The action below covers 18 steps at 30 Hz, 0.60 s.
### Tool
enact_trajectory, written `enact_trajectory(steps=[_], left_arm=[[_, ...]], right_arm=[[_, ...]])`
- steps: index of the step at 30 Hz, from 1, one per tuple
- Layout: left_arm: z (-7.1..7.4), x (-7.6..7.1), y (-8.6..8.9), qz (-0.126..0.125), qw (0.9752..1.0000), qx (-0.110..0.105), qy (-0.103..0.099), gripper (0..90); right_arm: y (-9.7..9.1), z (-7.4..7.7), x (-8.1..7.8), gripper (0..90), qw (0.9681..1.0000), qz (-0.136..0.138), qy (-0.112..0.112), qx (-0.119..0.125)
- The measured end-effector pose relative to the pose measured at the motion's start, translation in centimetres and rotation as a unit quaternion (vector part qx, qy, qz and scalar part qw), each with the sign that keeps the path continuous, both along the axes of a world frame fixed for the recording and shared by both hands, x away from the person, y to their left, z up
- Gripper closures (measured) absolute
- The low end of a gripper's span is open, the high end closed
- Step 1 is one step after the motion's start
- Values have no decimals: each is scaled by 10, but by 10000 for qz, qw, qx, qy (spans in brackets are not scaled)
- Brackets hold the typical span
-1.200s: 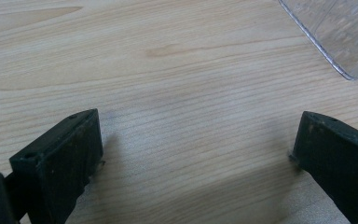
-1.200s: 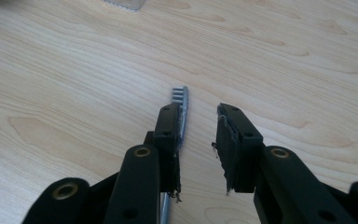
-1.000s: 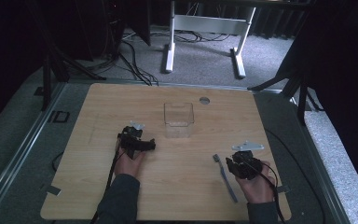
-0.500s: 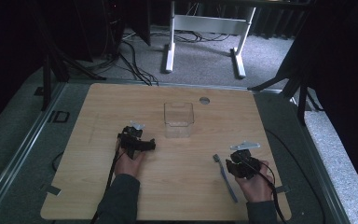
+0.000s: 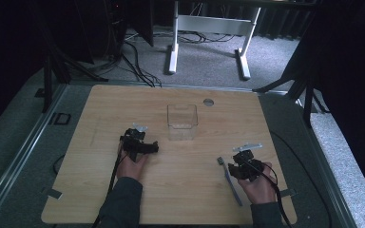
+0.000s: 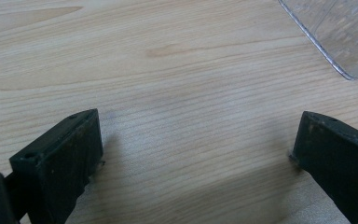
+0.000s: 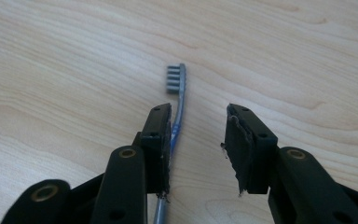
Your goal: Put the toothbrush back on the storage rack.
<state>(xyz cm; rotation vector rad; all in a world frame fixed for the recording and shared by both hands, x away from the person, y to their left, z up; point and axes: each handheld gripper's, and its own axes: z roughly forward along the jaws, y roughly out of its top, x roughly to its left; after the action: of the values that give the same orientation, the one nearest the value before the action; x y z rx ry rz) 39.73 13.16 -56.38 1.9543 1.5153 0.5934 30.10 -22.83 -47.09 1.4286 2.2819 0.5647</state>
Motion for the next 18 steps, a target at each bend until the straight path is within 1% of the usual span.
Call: enact_trajectory(steps=[4, 10, 18], left_arm=[[0, 0, 0, 2, 10000, -1, 1, 15], [0, 0, 0, 3, 10000, -1, 1, 15], [0, 0, 0, 4, 10000, -1, 3, 15]], right_arm=[[0, -2, 1, 617, 10000, 17, 72, -46], [-1, -2, 3, 651, 9999, -3, 108, -55], [-2, -4, 9, 666, 9996, -40, 254, -90]])
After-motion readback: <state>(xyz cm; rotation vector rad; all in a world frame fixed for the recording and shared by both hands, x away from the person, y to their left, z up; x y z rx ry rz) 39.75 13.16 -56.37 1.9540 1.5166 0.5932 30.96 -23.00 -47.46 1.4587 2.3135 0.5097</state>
